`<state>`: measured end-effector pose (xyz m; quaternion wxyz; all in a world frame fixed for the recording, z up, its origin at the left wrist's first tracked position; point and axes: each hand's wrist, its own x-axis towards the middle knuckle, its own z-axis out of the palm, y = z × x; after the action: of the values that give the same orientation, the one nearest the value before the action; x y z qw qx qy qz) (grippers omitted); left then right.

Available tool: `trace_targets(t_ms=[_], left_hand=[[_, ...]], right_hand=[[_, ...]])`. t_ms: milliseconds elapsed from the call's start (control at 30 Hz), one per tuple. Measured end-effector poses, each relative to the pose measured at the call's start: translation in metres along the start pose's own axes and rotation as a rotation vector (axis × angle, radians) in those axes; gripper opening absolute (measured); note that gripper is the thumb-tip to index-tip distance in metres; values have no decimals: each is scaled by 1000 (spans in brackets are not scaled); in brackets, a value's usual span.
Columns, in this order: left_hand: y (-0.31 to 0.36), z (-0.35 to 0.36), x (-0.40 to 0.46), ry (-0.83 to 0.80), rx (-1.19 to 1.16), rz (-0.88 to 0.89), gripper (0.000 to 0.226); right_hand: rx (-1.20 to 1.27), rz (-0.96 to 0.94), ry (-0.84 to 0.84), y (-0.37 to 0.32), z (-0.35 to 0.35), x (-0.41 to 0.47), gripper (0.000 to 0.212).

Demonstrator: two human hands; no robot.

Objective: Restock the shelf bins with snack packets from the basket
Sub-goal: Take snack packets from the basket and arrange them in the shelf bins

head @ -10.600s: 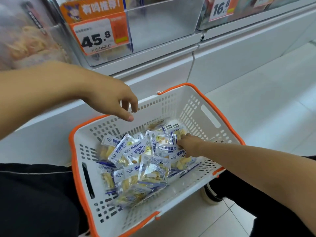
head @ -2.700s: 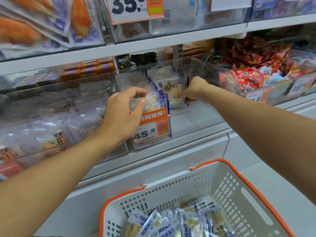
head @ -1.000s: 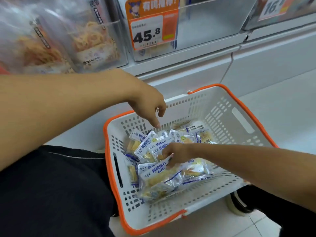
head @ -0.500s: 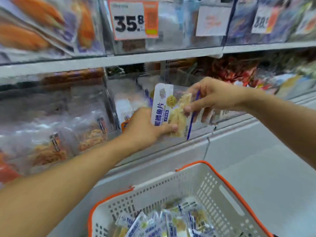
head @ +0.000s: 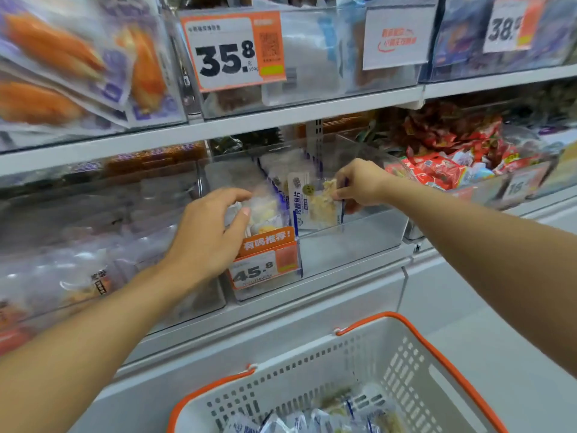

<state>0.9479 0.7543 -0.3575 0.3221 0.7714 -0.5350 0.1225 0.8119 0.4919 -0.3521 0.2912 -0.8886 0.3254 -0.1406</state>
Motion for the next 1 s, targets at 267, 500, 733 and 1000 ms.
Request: trace_targets(t_ms=[267, 500, 733, 1000], left_hand=[[-2, 12, 0, 56, -92, -83, 25], [-2, 15, 0, 79, -126, -93, 24], [-5, 11, -1, 47, -180, -85, 25], [8, -2, -8, 182, -117, 303, 20]], right_hand=[[246, 88, 127, -1, 24, 24, 14], [429, 224, 230, 2, 33, 32, 17], [410, 288, 220, 11, 32, 34, 32], [-26, -97, 703, -13, 24, -18, 30]])
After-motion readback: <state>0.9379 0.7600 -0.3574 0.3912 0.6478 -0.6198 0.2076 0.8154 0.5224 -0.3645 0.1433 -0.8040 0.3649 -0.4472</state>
